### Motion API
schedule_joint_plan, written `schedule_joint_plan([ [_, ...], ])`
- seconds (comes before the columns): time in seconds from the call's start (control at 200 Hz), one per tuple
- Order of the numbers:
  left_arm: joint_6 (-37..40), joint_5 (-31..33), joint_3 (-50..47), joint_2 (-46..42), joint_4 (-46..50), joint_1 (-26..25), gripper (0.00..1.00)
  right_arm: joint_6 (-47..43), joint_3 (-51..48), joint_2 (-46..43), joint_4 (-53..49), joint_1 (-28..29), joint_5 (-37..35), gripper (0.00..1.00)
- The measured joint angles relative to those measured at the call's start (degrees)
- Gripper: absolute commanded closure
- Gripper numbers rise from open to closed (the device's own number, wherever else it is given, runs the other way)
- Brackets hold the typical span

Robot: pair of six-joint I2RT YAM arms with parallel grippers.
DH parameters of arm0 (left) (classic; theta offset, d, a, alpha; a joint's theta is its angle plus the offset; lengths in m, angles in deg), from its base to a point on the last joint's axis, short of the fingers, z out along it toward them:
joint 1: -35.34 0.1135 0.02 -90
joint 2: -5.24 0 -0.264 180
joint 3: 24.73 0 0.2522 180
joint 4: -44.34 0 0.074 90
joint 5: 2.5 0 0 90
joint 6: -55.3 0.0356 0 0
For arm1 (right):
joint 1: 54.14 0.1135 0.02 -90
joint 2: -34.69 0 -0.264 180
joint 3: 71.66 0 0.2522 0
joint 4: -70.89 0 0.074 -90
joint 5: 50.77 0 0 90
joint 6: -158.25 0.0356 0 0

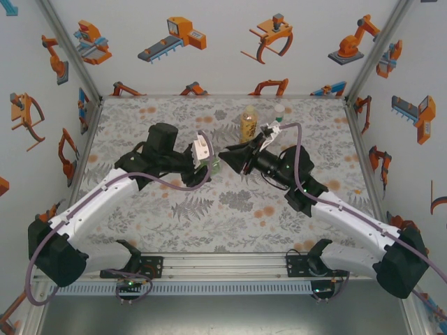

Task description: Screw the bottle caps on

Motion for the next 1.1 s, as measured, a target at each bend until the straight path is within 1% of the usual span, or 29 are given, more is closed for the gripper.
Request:
schedule_joint_plan([
  [0.02, -0.11, 0.13, 0.0, 0.0, -0.11, 0.0, 0.31, 0.24, 0.0, 0.02, -0.02, 0.04, -0.48, 1.0],
  [0.055, -0.42, 0.46, -0.02, 0.0, -0.55, 0.0, 0.25, 0.39, 0.0, 0.04, -0.26, 0.04, -1.4, 1.0],
  [0.08, -0.61, 0.68, -0.02, -0.02, -1.2, 0.0, 0.19, 0.37, 0.0, 0.11, -0.79, 0.04, -2.14, 1.0],
  [0.15, -0.9, 1.2, -0.02, -0.13, -2.64, 0.0, 0.15, 0.24, 0.0, 0.57, -2.51, 0.04, -3.98, 1.0],
  [0.18, -0.98, 1.44, -0.02, -0.13, -3.1, 0.02, 0.1, 0.09, 0.0, 0.85, -3.15, 0.04, -4.57, 1.0],
  [0.22, -1.14, 1.75, -0.02, -0.17, -3.63, 0.02, 0.09, -0.2, 0.0, 1.25, -4.17, 0.04, -5.46, 1.0],
  [0.401, -1.46, 2.4, -0.09, -0.68, -4.74, 0.02, 0.06, -4.81, 3.19, 4.79, -11.5, 0.04, -9.07, 1.0],
  [0.586, -1.62, 2.97, -0.7, -1.62, -5.51, 0.02, 0.06, -12.09, 11.96, 11.32, -19.85, -0.04, -12.31, 1.0],
  [0.791, -1.62, 4.2, -0.87, -1.9, -6.16, 0.11, 0.06, -18.82, 22.93, 21.79, -26.73, -1.97, -13.97, 1.0],
  [1.096, -1.64, 5.27, -1.4, -1.92, -6.67, 0.13, 0.06, -23.71, 38.71, 38.86, -31.91, -6.29, -13.46, 1.0],
])
